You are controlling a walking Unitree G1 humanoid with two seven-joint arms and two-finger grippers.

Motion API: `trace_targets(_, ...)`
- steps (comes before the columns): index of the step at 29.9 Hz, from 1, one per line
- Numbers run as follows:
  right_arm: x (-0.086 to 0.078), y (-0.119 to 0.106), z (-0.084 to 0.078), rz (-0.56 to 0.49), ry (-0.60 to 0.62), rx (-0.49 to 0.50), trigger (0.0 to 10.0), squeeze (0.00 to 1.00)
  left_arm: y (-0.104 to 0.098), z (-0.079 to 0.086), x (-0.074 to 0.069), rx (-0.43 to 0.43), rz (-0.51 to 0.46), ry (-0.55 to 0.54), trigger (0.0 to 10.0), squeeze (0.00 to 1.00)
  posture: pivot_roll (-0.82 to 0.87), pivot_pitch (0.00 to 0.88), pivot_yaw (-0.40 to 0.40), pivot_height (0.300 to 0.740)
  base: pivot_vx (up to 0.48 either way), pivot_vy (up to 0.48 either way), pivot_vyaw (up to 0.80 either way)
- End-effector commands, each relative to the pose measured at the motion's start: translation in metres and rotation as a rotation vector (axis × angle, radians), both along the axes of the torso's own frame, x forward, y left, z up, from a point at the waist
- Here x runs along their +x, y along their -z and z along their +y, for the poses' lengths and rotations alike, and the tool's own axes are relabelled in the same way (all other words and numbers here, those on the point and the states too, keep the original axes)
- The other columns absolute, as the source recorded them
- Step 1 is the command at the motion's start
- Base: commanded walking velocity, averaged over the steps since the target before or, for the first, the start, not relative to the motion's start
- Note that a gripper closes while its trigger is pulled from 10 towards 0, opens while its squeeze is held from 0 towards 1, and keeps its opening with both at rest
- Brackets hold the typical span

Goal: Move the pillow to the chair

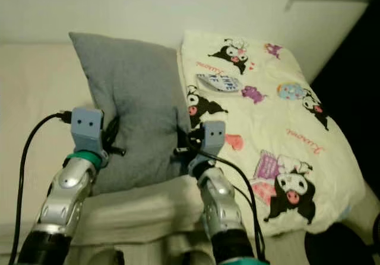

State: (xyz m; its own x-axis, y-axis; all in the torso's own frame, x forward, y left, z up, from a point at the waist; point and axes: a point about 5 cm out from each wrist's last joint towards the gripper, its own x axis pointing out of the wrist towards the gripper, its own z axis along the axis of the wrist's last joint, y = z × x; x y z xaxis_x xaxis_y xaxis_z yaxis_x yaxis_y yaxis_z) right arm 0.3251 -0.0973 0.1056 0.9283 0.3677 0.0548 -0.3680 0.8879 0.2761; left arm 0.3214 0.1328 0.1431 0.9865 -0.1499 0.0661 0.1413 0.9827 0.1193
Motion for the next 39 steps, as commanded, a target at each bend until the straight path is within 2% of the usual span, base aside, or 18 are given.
trace_targets(1, 0.001, -0.005, 0.000, -0.036, 0.007, 0.003, 10.0, 0.00, -0.005, -0.006, -0.001, 0.018, -0.021, 0.032, 10.0, 0.00, 0.12, 0.000, -0.014, 0.715, 0.000, 0.000, 0.00)
trace_targets(7, 0.001, -0.003, -0.001, -0.028, 0.009, 0.008, 10.0, 0.00, -0.011, -0.009, 0.000, 0.068, -0.027, 0.055, 10.0, 0.00, 0.15, 0.000, -0.014, 0.735, 0.000, 0.000, 0.00)
trace_targets(9, 0.001, -0.001, -0.001, -0.021, 0.006, 0.010, 10.0, 0.00, -0.017, -0.010, 0.002, 0.081, -0.037, 0.060, 10.0, 0.00, 0.17, 0.000, -0.012, 0.740, 0.000, 0.000, 0.00)
trace_targets(11, 0.003, 0.005, 0.002, 0.015, -0.007, 0.023, 10.0, 0.00, -0.031, -0.011, 0.006, 0.121, -0.051, 0.064, 10.0, 0.00, 0.22, 0.000, 0.006, 0.740, 0.000, 0.000, 0.00)
trace_targets(12, 0.003, 0.005, 0.002, 0.015, -0.007, 0.023, 10.0, 0.00, -0.031, -0.011, 0.006, 0.121, -0.051, 0.064, 10.0, 0.00, 0.22, 0.000, 0.006, 0.740, 0.000, 0.000, 0.00)
trace_targets(14, 0.001, 0.017, 0.005, 0.066, -0.013, 0.012, 10.0, 0.00, -0.042, -0.009, 0.005, 0.158, -0.057, 0.059, 10.0, 0.00, 0.26, 0.004, 0.015, 0.740, 0.000, 0.000, 0.00)
trace_targets(22, 0.004, 0.015, 0.003, 0.054, 0.020, 0.016, 10.0, 0.00, -0.040, -0.004, -0.002, 0.202, -0.021, 0.075, 10.0, 0.00, 0.29, 0.016, 0.082, 0.740, 0.000, 0.000, 0.00)
trace_targets(31, 0.000, 0.010, -0.010, 0.010, 0.146, 0.043, 10.0, 0.00, -0.023, -0.013, 0.000, 0.142, -0.009, 0.069, 10.0, 0.00, 0.17, 0.035, 0.077, 0.740, 0.000, 0.000, 0.00)
trace_targets(32, 0.000, 0.010, -0.010, 0.010, 0.146, 0.043, 10.0, 0.00, -0.023, -0.013, 0.000, 0.142, -0.009, 0.069, 10.0, 0.00, 0.17, 0.035, 0.077, 0.740, 0.000, 0.000, 0.00)
trace_targets(35, -0.006, 0.011, -0.018, -0.006, 0.227, 0.072, 10.0, 0.00, -0.017, -0.010, 0.003, 0.065, -0.026, 0.052, 10.0, 0.00, 0.12, 0.037, 0.100, 0.740, 0.000, 0.000, 0.00)
trace_targets(39, -0.009, 0.011, -0.019, -0.012, 0.240, 0.072, 10.0, 0.00, -0.014, -0.007, 0.003, 0.052, -0.023, 0.032, 10.0, 0.00, 0.11, 0.047, 0.107, 0.740, 0.000, 0.000, 0.00)
